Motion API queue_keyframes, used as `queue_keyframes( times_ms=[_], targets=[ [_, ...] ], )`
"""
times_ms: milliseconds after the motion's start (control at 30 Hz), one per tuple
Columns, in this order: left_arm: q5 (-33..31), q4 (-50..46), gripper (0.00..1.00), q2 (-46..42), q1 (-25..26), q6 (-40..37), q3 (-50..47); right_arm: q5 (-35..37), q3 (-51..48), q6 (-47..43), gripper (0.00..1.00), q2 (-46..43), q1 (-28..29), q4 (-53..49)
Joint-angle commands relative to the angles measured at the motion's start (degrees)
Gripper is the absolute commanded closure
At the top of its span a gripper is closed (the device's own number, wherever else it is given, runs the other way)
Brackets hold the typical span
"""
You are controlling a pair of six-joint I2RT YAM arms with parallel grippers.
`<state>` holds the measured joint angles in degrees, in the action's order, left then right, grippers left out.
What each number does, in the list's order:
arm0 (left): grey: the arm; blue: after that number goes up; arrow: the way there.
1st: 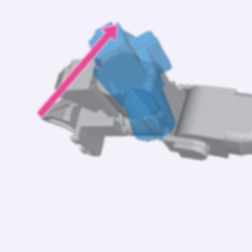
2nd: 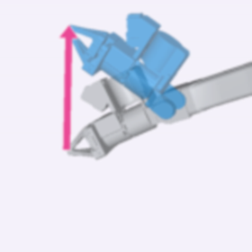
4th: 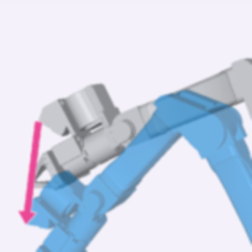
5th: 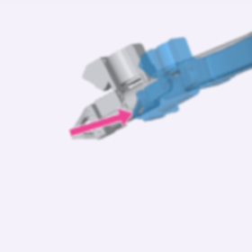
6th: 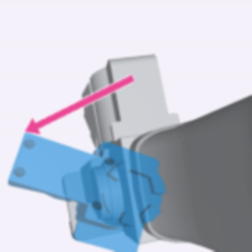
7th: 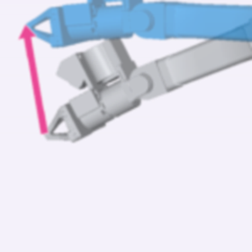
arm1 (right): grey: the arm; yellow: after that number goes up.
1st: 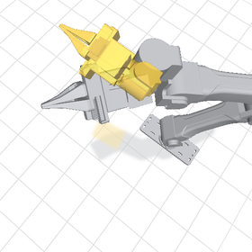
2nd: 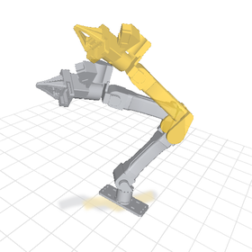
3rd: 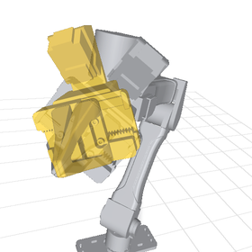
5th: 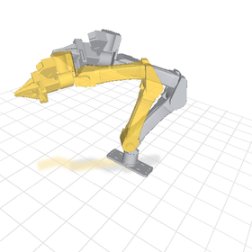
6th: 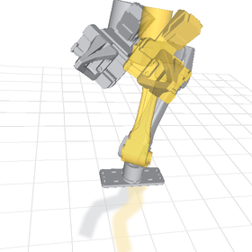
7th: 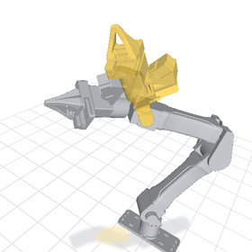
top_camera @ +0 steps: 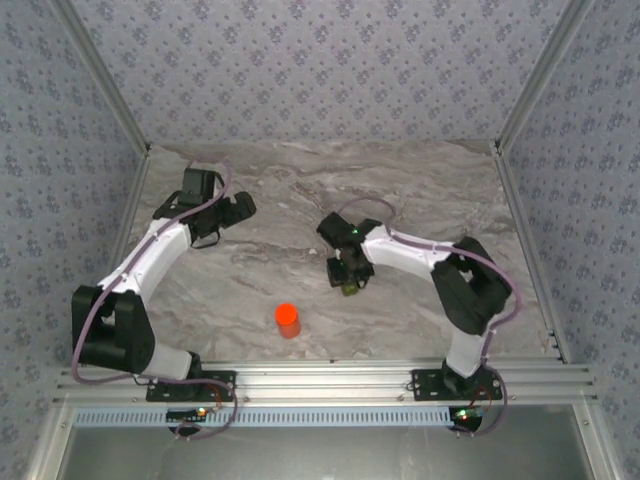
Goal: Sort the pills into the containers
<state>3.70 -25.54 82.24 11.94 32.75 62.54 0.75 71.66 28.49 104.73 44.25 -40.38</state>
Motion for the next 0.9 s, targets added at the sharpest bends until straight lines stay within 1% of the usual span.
queue_keyframes(
  times_ms=[0, 133, 300, 367, 433, 500, 567, 633, 867],
  targets=[
    [1.5, 0.1, 0.00, 2.0, 0.9, 0.9, 3.5, 0.7, 6.8, -2.3, 0.54, 6.0, -1.1, -0.9],
    [2.0, -0.9, 0.00, 5.1, 2.2, 0.8, 6.7, 0.3, 12.8, -3.4, 0.54, 11.1, -1.8, -2.0],
    [2.0, -1.6, 0.00, 8.7, 4.5, 0.9, 9.7, 0.1, 15.6, -3.6, 0.53, 13.8, -2.3, -2.3],
    [1.9, -1.4, 0.00, 9.8, 5.4, 1.1, 10.4, 0.0, 15.6, -3.3, 0.49, 14.5, -2.4, -2.0],
    [1.7, -1.4, 0.00, 10.7, 6.0, 1.7, 10.8, -0.4, 15.6, -3.2, 0.47, 15.1, -2.8, -1.8],
    [1.5, -1.4, 0.00, 11.3, 6.3, 2.3, 11.1, -0.8, 15.7, -3.1, 0.42, 15.4, -2.9, -1.4],
    [1.7, -1.6, 0.00, 11.4, 6.4, 3.0, 11.2, -1.3, 16.3, -3.2, 0.35, 15.3, -3.0, -1.5],
    [1.6, -2.0, 0.00, 11.1, 6.7, 3.5, 11.0, -1.3, 16.5, -3.3, 0.32, 14.1, -2.9, -1.9],
    [0.3, -3.1, 0.00, 7.0, 7.3, 3.5, 8.8, -3.9, 10.5, -1.9, 0.24, 7.9, -3.2, 0.3]
  ],
)
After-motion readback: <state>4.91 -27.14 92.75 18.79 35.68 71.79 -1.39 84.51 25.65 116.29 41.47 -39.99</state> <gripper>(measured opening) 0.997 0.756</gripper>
